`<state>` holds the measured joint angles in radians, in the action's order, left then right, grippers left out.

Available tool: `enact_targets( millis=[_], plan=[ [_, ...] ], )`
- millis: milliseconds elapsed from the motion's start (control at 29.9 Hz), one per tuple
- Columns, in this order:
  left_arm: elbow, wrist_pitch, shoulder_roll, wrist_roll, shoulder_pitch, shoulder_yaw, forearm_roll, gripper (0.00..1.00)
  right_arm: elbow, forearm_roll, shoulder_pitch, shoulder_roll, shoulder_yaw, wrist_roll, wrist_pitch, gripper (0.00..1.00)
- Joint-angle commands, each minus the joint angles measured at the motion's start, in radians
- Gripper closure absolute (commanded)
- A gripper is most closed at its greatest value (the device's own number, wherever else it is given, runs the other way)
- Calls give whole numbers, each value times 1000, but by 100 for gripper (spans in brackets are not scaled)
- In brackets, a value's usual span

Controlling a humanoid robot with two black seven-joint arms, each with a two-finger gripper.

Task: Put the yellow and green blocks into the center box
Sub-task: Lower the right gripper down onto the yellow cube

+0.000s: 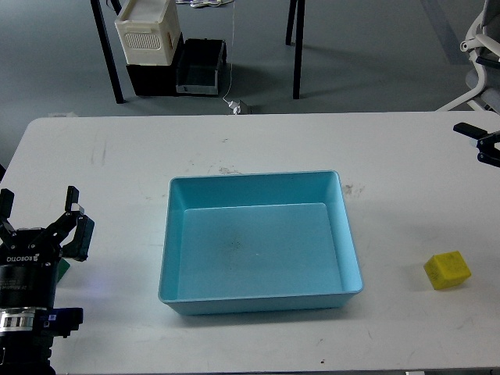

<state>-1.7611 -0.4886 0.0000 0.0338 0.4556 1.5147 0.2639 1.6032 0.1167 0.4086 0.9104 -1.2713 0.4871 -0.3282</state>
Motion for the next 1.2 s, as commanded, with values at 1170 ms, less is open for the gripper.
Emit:
enact_targets(
  millis=[1170],
  plan=[
    [2, 0, 0, -2, -8, -4, 1, 0, 103, 897, 825, 27, 1190, 2, -160, 0]
  ],
)
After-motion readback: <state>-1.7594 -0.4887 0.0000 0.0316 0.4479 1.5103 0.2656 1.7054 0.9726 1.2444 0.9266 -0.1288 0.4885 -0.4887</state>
